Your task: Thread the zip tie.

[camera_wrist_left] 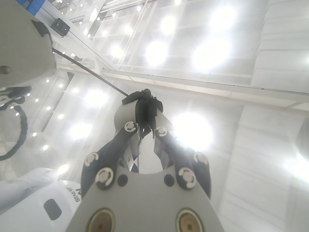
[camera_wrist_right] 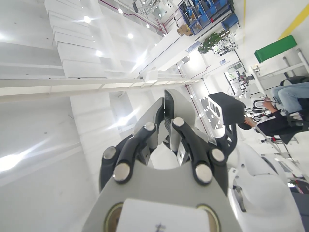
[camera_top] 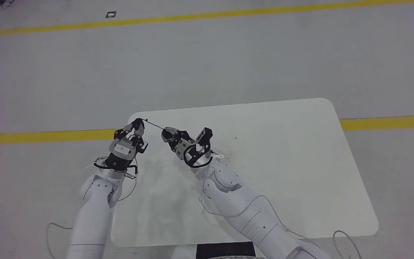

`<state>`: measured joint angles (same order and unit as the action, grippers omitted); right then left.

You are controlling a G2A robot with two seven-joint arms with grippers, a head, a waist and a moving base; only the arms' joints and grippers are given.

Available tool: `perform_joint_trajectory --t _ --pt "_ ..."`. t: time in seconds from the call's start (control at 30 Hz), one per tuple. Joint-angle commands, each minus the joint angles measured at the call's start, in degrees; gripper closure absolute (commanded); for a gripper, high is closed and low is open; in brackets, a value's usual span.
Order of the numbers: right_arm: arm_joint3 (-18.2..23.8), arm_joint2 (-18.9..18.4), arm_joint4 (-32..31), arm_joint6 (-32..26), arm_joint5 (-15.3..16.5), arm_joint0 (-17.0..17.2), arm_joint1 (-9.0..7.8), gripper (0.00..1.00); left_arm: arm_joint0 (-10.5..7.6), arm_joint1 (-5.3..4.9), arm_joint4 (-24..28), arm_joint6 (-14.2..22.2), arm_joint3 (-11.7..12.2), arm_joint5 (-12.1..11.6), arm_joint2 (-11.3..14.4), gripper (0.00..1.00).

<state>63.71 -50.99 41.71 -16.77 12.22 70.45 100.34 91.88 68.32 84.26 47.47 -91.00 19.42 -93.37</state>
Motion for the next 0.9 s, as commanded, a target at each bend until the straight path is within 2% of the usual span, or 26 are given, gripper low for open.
perform_joint_trajectory --t 0.0,0.17,0.2,0.23,0.27,0.4,0.5,0.67,0.77,0.87 --pt "0.22 -0.10 -0.36 0.20 -0.09 0.24 -0.06 1.00 0.00 0.00 0.00 0.00 0.00 0.00 0.00 1.00" --pt "0.94 -0.05 -1.70 0.98 -0.15 0.74 -0.16 1.00 0.00 0.00 0.00 0.00 0.00 0.00 0.00 1.00" --pt "1.20 -0.24 -1.86 1.75 0.00 0.95 -0.18 0.96 0.00 0.00 0.00 0.00 0.00 0.00 0.00 1.00" --pt "1.43 -0.43 -2.04 2.33 0.10 1.17 -0.23 0.66 0.00 0.00 0.00 0.00 0.00 0.00 0.00 1.00" --pt "1.64 -0.86 -2.08 3.11 0.41 1.45 -0.30 0.00 0.00 0.00 0.00 0.00 0.00 0.00 0.00 1.00" --pt "3.69 -4.09 -2.46 5.05 2.11 3.28 -1.07 0.00 0.00 0.00 0.00 0.00 0.00 0.00 0.00 1.00" --pt "7.57 -7.53 -3.05 5.60 2.71 5.55 -2.02 0.00 0.00 0.00 0.00 0.00 0.00 0.00 0.00 1.00" --pt "18.40 -12.59 -4.38 4.83 2.51 10.44 -3.58 0.00 0.00 0.00 0.00 0.00 0.00 0.00 0.00 1.00" --pt "24.06 -14.12 -5.40 4.01 2.50 12.94 -4.18 0.00 0.00 0.00 0.00 0.00 0.00 0.00 0.00 1.00" --pt "24.06 -14.12 -5.40 4.01 2.50 12.94 -4.18 0.00 0.00 0.00 0.00 0.00 0.00 0.00 0.00 1.00"
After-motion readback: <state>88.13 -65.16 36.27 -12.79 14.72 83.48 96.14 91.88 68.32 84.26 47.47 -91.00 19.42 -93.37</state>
